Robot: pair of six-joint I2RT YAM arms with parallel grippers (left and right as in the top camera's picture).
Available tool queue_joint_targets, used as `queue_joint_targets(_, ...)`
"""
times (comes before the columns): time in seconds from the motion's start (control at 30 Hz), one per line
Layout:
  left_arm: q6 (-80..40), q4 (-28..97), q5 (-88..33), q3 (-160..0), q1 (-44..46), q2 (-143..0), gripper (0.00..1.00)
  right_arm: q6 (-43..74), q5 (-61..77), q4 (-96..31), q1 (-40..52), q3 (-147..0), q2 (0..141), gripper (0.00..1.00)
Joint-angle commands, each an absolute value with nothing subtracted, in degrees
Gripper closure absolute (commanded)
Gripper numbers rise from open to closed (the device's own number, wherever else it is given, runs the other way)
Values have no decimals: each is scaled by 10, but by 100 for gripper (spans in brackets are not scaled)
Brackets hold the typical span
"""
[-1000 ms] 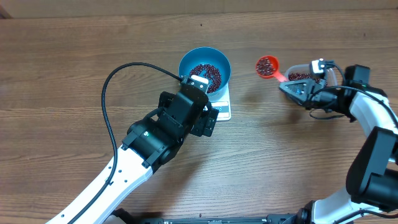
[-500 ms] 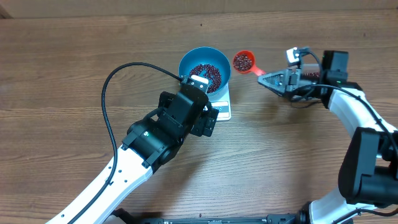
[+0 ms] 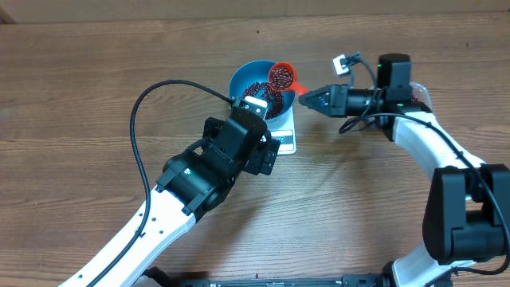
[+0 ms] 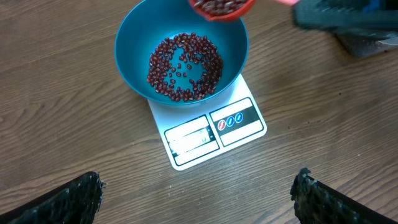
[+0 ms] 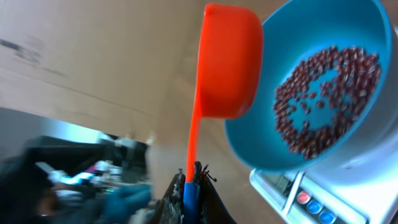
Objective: Scoop item into bowl and weigh 150g on scale
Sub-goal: 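Tip the scoop over the teal bowl to pour the beans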
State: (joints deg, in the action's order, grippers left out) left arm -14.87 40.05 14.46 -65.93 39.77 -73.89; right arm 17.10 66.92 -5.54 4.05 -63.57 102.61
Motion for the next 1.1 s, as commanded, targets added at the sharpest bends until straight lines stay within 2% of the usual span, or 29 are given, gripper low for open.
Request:
queue_joint_targets(0.0, -152, 399, 154, -658, 398, -731, 0, 77, 582, -48, 67, -637, 1027, 96)
queue_joint_targets(0.27, -152, 399, 154, -658, 398, -731, 1, -116, 460, -48, 105, -637, 1027, 96)
queue_joint_targets(0.6, -152, 399, 154, -658, 398, -731, 0, -364, 455, -47, 106, -637, 1027, 96)
queue_joint_targets(0.9, -152, 399, 154, -658, 398, -731, 1, -487, 454, -48, 106, -637, 1027, 96)
queue_joint_targets(1.07, -153, 399, 154, -658, 398, -731, 0, -498, 444, -47, 105, -637, 1027, 96)
